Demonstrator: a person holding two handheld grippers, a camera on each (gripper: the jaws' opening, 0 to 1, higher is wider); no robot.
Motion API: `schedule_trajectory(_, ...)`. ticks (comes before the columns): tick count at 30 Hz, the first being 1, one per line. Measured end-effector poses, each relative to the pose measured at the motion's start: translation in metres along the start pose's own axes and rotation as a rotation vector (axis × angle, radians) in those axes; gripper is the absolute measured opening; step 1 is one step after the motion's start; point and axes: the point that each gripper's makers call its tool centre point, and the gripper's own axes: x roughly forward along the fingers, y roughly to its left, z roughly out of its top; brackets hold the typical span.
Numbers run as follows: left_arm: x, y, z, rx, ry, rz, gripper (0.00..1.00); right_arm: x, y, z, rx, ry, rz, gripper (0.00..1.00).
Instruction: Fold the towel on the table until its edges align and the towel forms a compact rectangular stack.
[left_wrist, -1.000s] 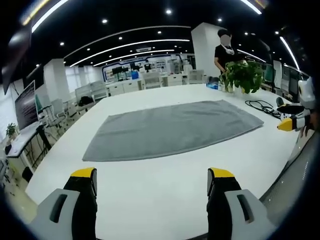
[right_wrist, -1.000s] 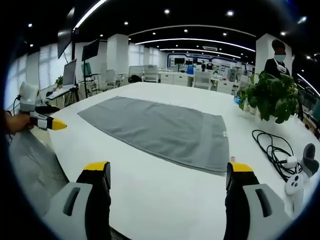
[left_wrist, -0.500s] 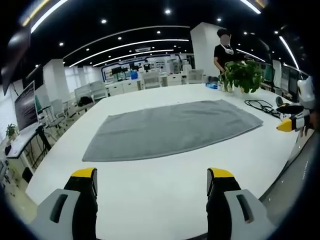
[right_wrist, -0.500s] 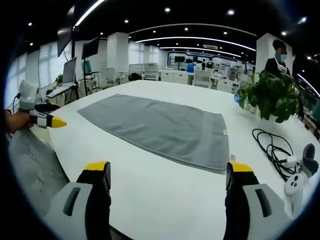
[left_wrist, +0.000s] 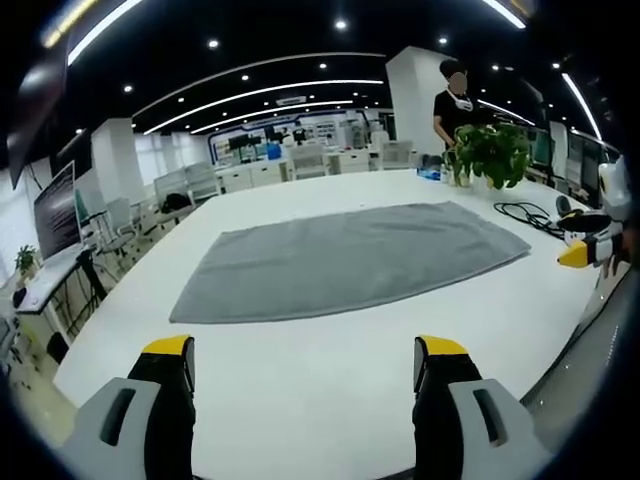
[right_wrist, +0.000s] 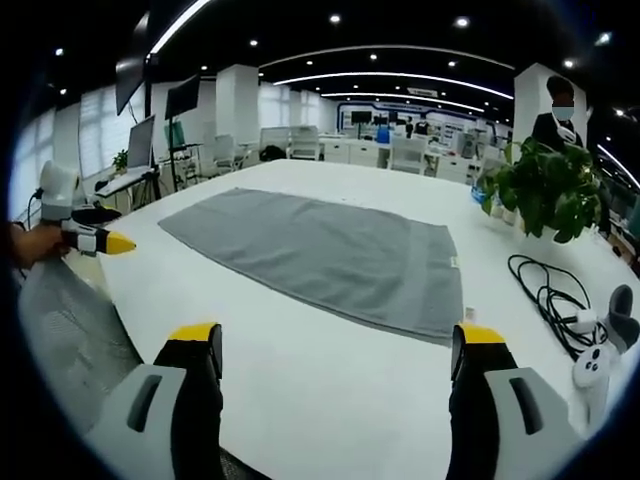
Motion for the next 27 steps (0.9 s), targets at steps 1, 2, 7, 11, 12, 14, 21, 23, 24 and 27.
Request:
schedule_trajectory(1,0.0,0.0,0.0,0.004,0.002,0.001,0.93,0.0,0.001,0.0,0.001,-0.001,0.002,0.96)
schedule_trajectory(2,-0.001,-0.001,0.0,0.008,0.004,0.001,0.93,0.0,0.001,0.001,-0.003,-0.003,0.002,0.96)
schedule_trajectory(7,-0.001,0.0,0.0,0.016,0.003,0.004,0.93,-0.001,0.002,-0.001,-0.005,0.006,0.007,0.96)
schedule_trajectory(11,-0.002,-0.002,0.0,0.019,0.007,0.001,0.93,-0.001,0.003,-0.002,-0.007,0.008,0.012,0.96)
schedule_trajectory(12,-0.002,-0.002,0.0,0.02,0.007,0.0,0.93,-0.001,0.004,-0.002,-0.007,0.008,0.013,0.96)
schedule_trajectory(14,-0.002,-0.003,0.0,0.025,0.009,-0.001,0.93,-0.002,0.004,-0.001,-0.008,0.009,0.012,0.96)
schedule_trajectory(21,-0.002,-0.004,0.0,0.037,0.017,-0.004,0.93,-0.001,0.005,-0.002,-0.013,0.016,0.013,0.96)
schedule_trajectory(23,-0.002,-0.006,-0.001,0.03,0.026,-0.018,0.93,-0.002,0.004,0.0,-0.012,0.014,0.01,0.96)
schedule_trajectory(24,-0.001,-0.006,-0.001,0.029,0.026,-0.021,0.93,-0.003,0.003,0.001,-0.008,0.012,0.008,0.96)
schedule_trajectory(27,0.001,-0.012,-0.002,0.028,0.042,-0.057,0.94,-0.003,-0.004,0.002,0.022,-0.001,-0.002,0.96)
